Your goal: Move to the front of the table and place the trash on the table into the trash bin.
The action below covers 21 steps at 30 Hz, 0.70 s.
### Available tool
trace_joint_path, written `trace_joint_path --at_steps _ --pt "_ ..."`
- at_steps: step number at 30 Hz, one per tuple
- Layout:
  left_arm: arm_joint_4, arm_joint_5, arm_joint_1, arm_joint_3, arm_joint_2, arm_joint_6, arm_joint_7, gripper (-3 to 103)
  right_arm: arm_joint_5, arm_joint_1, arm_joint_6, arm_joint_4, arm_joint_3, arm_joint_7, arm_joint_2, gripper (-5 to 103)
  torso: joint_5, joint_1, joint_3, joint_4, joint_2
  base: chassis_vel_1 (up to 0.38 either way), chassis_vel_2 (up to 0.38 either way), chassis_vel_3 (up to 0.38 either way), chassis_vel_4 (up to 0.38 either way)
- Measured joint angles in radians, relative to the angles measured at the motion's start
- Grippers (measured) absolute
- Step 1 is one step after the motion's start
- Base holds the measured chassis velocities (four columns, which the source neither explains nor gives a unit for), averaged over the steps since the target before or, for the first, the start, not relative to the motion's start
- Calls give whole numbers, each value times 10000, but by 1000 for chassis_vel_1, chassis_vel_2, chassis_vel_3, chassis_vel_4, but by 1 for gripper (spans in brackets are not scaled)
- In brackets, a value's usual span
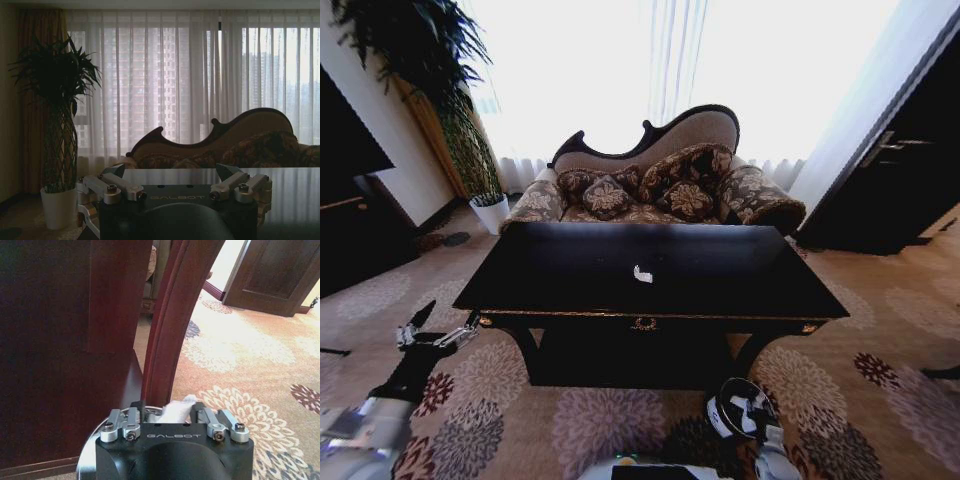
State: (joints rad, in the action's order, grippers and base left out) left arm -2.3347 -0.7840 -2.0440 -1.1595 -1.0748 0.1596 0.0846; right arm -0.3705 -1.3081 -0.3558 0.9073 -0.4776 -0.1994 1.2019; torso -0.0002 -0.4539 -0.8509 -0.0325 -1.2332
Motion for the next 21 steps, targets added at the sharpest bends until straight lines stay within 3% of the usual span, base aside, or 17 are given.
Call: trace_joint_path --at_steps 2,5,9,11,15,21 --pt "0 0 0 0 0 0 0 100 -7 -19 5 11 1 0 -4 60 0 0 0 -1 0 0 0 0 0" --pt "0 0 0 0 0 0 0 100 8 9 29 46 9 0 8 65 0 0 0 -1 -1 0 0 0 0" --pt "0 0 0 0 0 0 0 100 80 108 89 150 15 -4 35 87 0 0 0 1 -1 0 0 0 0" --pt "0 0 0 0 0 0 0 100 141 94 90 201 19 -6 58 92 0 -1 0 1 0 0 0 0 0" --pt "0 0 0 0 0 0 0 100 446 -176 -120 456 16 -2 175 99 0 0 0 1 0 0 0 0 0" --pt "0 0 0 0 0 0 0 100 1199 -1078 -1213 1302 -195 291 460 100 0 0 1 1 -1 0 0 0 0"
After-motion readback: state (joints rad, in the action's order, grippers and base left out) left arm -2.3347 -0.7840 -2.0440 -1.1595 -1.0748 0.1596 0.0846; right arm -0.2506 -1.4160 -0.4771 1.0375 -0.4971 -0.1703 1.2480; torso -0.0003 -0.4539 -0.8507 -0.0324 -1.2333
